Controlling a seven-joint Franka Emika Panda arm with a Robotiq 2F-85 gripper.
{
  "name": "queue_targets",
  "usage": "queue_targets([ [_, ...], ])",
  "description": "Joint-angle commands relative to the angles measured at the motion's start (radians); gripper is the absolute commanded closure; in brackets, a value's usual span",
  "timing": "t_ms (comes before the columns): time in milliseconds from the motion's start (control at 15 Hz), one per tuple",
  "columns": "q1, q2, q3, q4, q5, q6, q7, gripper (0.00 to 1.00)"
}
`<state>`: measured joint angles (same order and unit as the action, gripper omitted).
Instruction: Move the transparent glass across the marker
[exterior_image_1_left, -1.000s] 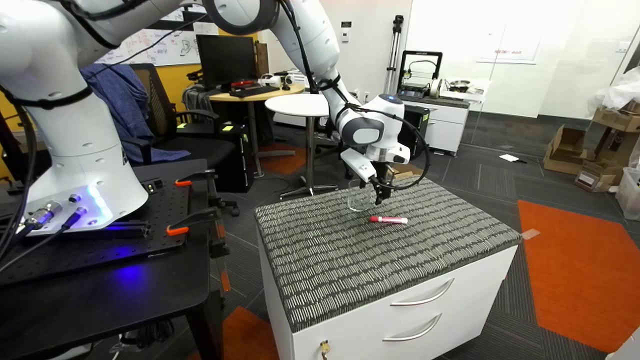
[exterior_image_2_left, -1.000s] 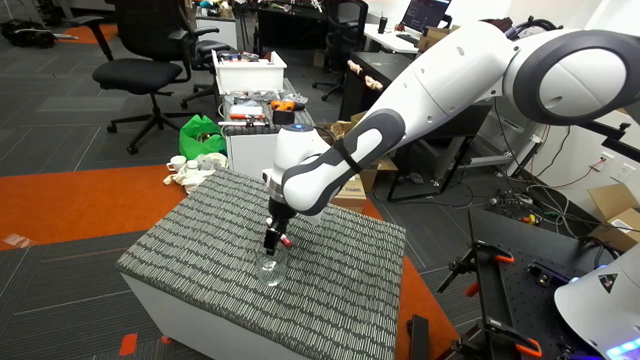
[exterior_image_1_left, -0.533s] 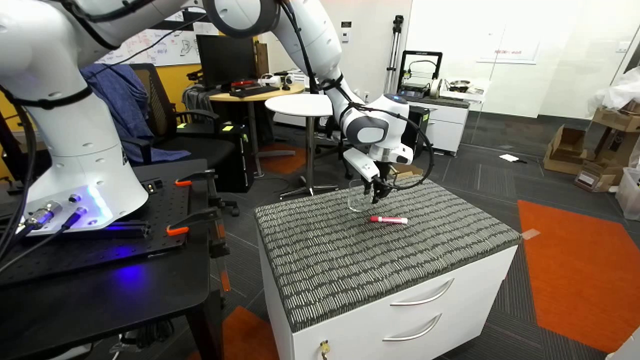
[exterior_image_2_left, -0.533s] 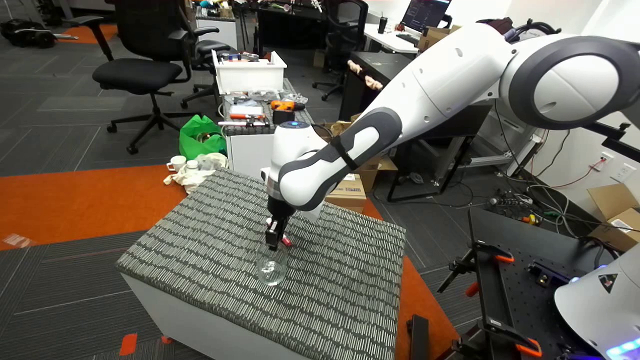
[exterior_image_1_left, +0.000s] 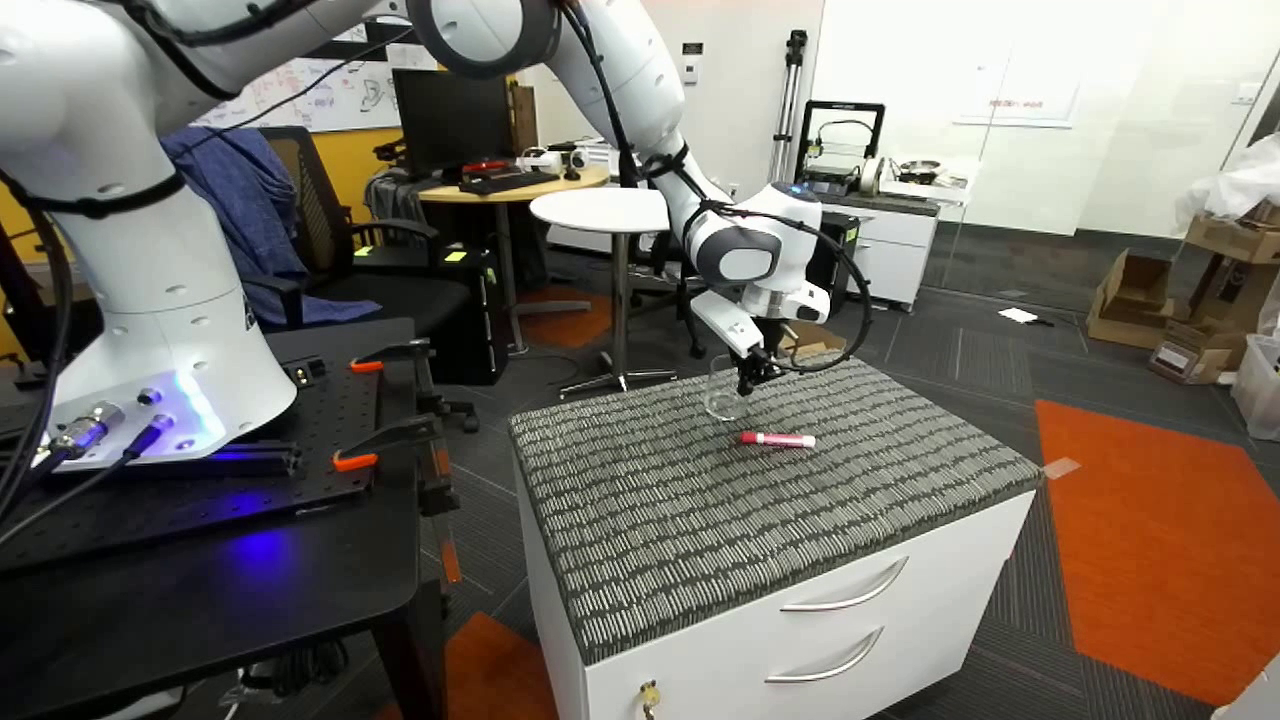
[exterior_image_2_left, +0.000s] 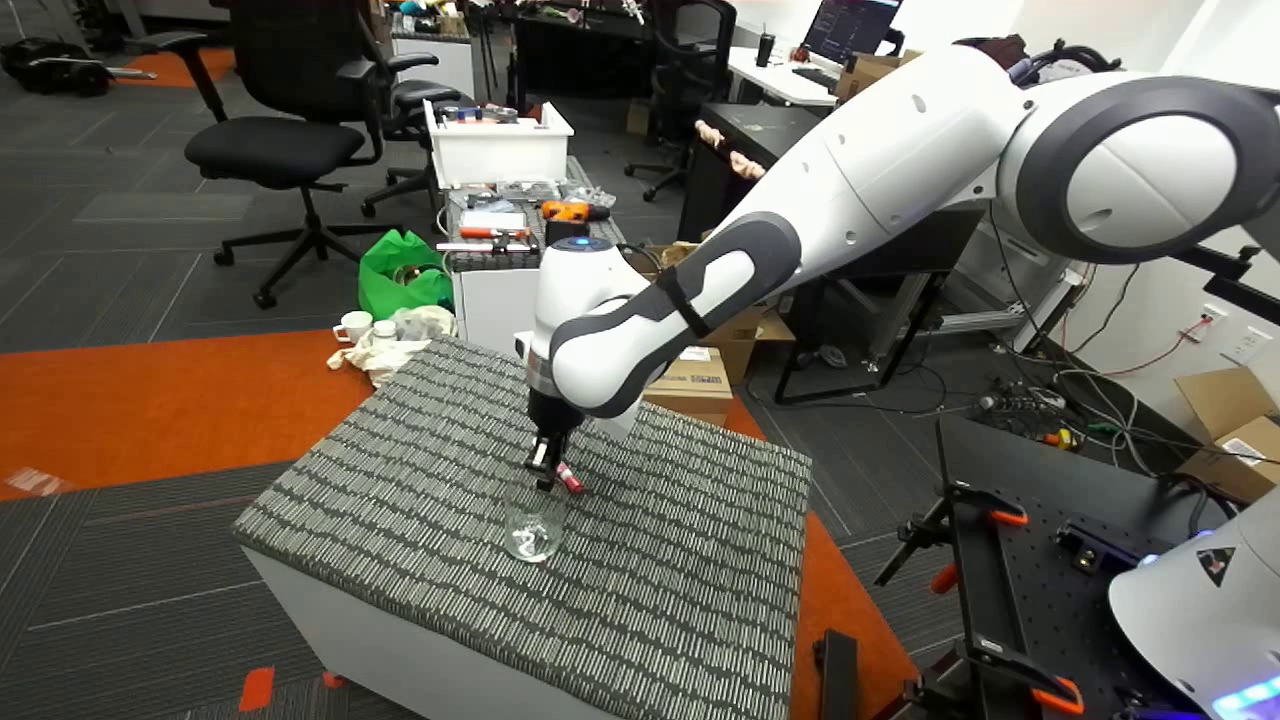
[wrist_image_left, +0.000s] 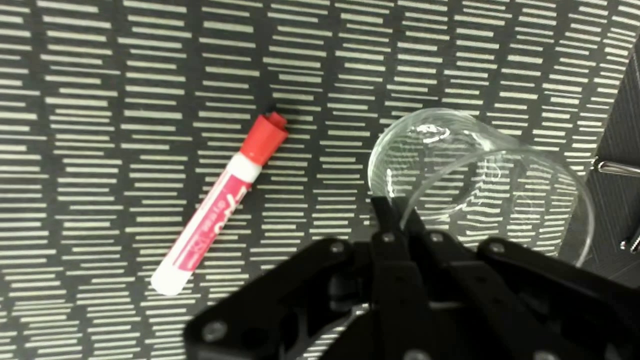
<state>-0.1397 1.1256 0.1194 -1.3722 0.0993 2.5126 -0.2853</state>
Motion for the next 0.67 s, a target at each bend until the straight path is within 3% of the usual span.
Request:
queue_targets([
  [0,0.019,0.008,-0.011,0.044,-0.017,-0.047,0.029,0.99],
  [600,0.060,-0.091,-0.068,-0.040,-0.050,0.006,0.078,0.99],
])
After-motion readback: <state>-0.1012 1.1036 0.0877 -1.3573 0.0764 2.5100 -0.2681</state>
